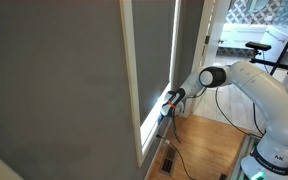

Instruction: Open the window shade

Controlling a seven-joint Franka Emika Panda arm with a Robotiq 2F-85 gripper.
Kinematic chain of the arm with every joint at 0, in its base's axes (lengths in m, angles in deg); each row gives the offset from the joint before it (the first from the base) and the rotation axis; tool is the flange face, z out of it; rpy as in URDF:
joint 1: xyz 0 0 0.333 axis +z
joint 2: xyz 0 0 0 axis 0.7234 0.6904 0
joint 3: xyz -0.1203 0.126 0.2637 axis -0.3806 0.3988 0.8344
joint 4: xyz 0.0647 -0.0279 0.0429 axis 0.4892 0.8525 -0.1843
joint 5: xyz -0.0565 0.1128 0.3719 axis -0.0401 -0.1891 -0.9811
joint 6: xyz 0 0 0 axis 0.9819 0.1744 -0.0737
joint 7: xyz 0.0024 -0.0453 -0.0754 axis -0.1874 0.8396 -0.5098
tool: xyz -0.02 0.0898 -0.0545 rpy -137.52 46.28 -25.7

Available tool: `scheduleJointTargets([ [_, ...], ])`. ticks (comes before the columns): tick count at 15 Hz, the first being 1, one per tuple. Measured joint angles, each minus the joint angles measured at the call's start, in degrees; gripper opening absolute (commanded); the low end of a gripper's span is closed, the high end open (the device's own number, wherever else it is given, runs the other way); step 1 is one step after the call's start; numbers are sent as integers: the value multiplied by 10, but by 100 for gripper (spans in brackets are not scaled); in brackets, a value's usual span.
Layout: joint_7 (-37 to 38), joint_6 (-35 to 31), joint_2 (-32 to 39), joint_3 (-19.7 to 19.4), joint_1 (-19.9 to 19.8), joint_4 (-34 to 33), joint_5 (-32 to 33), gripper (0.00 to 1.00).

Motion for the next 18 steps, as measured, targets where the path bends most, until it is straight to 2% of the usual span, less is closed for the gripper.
scheduleJointTargets([
  [2, 0, 0, -1, -2, 0, -1, 6, 62],
  [3, 0, 0, -1, -3, 0, -1, 8, 59],
  [4, -1, 0, -2, -4, 0, -1, 9, 43],
  [7, -3, 0, -3, -5, -1, -1, 15, 23],
  [9, -7, 0, -4, -7, -1, 0, 21, 30],
  [10, -8, 0, -4, -9, -1, 0, 24, 22],
  [12, -10, 0, -4, -10, -1, 0, 29, 23],
  [13, -12, 0, -4, -10, 0, 0, 30, 19],
  [15, -14, 0, -4, -11, 0, 1, 34, 26],
  [16, -15, 0, -4, -11, 0, 1, 36, 37],
  [18, -15, 0, -4, -11, 0, 1, 37, 48],
])
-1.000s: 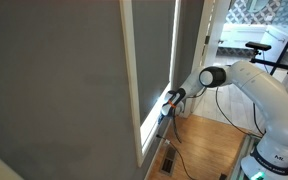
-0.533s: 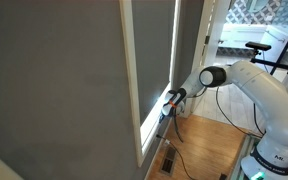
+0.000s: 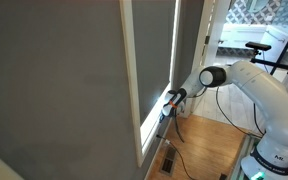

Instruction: Open the window shade

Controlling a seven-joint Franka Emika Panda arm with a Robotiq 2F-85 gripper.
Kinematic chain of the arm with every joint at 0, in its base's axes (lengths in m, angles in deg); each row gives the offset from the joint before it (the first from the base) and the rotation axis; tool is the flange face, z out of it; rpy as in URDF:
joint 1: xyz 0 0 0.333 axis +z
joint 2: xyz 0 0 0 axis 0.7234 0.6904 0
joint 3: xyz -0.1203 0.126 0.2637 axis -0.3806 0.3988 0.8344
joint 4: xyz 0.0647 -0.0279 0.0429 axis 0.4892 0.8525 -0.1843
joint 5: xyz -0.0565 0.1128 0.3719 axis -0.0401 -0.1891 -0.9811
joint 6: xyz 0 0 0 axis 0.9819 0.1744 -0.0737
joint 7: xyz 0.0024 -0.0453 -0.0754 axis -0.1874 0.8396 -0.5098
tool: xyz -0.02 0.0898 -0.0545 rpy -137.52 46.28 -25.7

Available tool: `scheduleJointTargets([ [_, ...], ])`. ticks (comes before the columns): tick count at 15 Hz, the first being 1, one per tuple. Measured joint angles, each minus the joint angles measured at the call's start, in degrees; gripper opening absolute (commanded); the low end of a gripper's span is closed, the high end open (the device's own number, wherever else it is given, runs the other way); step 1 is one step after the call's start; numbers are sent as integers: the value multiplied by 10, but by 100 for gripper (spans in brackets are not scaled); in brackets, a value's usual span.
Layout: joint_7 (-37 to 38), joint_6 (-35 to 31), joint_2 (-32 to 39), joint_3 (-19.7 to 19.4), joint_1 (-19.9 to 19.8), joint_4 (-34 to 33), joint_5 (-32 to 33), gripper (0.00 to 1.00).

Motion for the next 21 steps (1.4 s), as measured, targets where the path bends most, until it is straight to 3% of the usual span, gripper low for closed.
scheduleJointTargets([
  [1, 0, 0, -1, -1, 0, 0, 0, 56],
  [4, 0, 0, -9, -3, -1, 2, 0, 67],
  [6, 0, -2, -19, -4, -2, 7, 0, 64],
  [9, 0, -3, -33, -4, -4, 11, 0, 55],
  [15, 0, -17, -41, 7, -15, 16, 0, 17],
  [16, 0, -20, -41, 10, -16, 17, 0, 16],
  [18, -1, -27, -41, 16, -18, 21, 0, 4],
  [21, -2, -30, -39, 24, -19, 23, 1, 3],
])
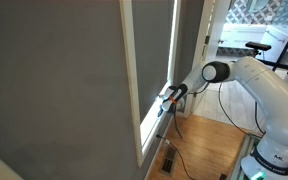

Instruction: Open the window shade

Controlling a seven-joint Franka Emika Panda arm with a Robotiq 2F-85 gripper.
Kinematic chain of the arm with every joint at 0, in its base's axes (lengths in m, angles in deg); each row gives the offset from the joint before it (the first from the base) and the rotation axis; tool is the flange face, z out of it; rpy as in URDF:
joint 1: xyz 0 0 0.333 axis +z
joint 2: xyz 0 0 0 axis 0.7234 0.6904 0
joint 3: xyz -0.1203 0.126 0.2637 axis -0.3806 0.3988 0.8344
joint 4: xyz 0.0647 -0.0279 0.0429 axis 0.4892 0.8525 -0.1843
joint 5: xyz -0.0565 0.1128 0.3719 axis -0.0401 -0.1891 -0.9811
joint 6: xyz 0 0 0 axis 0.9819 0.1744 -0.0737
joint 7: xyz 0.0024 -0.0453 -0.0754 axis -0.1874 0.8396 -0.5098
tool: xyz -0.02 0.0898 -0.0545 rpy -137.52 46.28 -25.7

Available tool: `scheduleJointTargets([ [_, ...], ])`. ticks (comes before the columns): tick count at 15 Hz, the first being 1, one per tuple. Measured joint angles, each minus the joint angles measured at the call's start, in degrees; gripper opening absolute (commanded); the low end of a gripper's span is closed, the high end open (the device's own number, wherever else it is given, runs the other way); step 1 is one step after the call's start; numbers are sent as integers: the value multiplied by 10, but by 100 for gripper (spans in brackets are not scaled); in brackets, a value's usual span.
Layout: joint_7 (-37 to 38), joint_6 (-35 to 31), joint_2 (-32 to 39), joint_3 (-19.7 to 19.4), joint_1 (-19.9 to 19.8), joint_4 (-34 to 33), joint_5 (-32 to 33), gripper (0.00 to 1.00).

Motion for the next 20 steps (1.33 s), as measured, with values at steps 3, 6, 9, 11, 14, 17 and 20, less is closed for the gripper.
scheduleJointTargets([
  [3, 0, 0, 2, 4, 0, 0, 1, 0],
  [6, -1, -1, 2, 4, -1, 2, 1, 0],
  [9, 2, -1, -3, 0, -1, 14, 1, 0],
  [11, 3, -1, -12, -3, -2, 29, 1, 0],
  [14, 5, -1, -35, -9, -5, 68, 1, 0],
  [17, 11, -1, -65, -23, -6, 117, 1, 0],
  [20, 11, -1, -93, -28, -14, 167, 1, 0],
])
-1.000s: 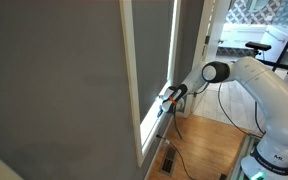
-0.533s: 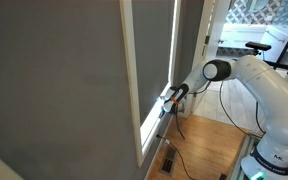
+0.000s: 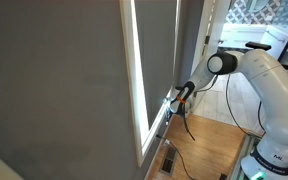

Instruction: Open the window shade

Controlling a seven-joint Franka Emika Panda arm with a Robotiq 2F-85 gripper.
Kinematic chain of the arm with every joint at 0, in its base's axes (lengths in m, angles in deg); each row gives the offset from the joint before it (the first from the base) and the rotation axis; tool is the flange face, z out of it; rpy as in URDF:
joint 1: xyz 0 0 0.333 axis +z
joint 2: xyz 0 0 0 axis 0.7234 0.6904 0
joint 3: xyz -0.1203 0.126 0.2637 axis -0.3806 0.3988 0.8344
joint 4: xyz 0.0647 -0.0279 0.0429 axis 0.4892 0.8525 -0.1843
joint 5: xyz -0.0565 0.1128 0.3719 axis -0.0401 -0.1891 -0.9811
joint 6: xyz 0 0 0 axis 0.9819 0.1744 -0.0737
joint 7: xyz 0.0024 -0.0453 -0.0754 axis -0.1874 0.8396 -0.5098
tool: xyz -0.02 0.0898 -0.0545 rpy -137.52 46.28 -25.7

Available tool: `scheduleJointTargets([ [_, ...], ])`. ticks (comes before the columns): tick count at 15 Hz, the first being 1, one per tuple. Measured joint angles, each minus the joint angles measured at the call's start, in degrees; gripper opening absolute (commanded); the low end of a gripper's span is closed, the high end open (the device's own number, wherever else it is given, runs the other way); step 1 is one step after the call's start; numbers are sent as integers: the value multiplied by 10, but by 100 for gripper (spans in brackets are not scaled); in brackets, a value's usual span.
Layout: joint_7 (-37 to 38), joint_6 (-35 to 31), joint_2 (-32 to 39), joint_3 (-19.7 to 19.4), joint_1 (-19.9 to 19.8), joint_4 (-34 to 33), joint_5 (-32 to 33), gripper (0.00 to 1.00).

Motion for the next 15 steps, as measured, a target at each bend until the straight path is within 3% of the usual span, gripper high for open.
scheduleJointTargets([
  [8, -3, -7, -10, -13, -16, 37, 0, 0],
  [15, 26, -13, 86, -34, -13, -14, 0, 0],
])
